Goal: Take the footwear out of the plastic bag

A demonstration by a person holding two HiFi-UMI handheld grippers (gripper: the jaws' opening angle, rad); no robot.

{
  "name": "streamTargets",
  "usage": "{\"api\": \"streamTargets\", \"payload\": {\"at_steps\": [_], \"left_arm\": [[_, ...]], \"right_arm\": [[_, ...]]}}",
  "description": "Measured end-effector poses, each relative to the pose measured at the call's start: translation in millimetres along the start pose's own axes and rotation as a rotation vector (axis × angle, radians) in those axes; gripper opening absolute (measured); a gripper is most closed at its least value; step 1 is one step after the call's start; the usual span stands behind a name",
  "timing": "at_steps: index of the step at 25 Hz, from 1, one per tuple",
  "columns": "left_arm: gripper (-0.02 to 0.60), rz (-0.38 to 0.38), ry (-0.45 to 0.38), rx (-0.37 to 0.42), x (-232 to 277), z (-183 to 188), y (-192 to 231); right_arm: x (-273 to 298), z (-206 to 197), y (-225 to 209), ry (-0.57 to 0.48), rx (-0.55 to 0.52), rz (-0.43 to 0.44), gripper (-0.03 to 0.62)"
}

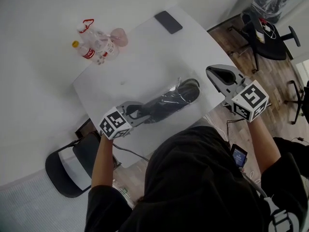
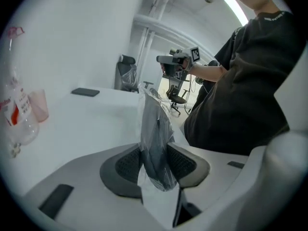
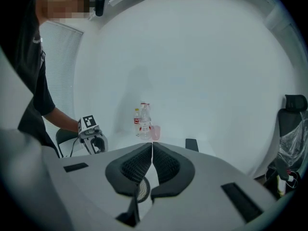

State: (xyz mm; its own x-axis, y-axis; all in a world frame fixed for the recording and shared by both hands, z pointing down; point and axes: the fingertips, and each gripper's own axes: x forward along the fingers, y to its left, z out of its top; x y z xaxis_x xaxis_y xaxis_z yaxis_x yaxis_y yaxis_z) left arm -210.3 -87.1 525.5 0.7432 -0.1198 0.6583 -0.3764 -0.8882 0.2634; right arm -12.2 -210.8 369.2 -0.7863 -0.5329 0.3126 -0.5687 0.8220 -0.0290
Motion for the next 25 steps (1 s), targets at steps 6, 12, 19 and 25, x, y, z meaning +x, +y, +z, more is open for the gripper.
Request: {"api": "streamTargets", "payload": {"at_steps": [6,12,19,25], "left_arm": [[0.169,0.104,-0.173,0.145,-31.5,46.6,-8.4],[0.169,0.177,-0.267,0.219,-66.9,84.7,-16.8],[0.169,0.282,-0.296,0.318,-93.3,109.7,-16.1],[0.169,0.338,-0.32,0.373,-109.4,118.8,-16.9]], "right_arm": [[-21.1,22.5,11.6,0.029,-0.105,0.129,0.02],[-32.8,59.0,23.1,0.022,-0.197,0.236,0.02],[-25.1,79.1,23.1,0.047,-0.278,0.318,0.021],[-17.8,87.8,32.5,0.084,-0.311,0.408,0.16]]}}
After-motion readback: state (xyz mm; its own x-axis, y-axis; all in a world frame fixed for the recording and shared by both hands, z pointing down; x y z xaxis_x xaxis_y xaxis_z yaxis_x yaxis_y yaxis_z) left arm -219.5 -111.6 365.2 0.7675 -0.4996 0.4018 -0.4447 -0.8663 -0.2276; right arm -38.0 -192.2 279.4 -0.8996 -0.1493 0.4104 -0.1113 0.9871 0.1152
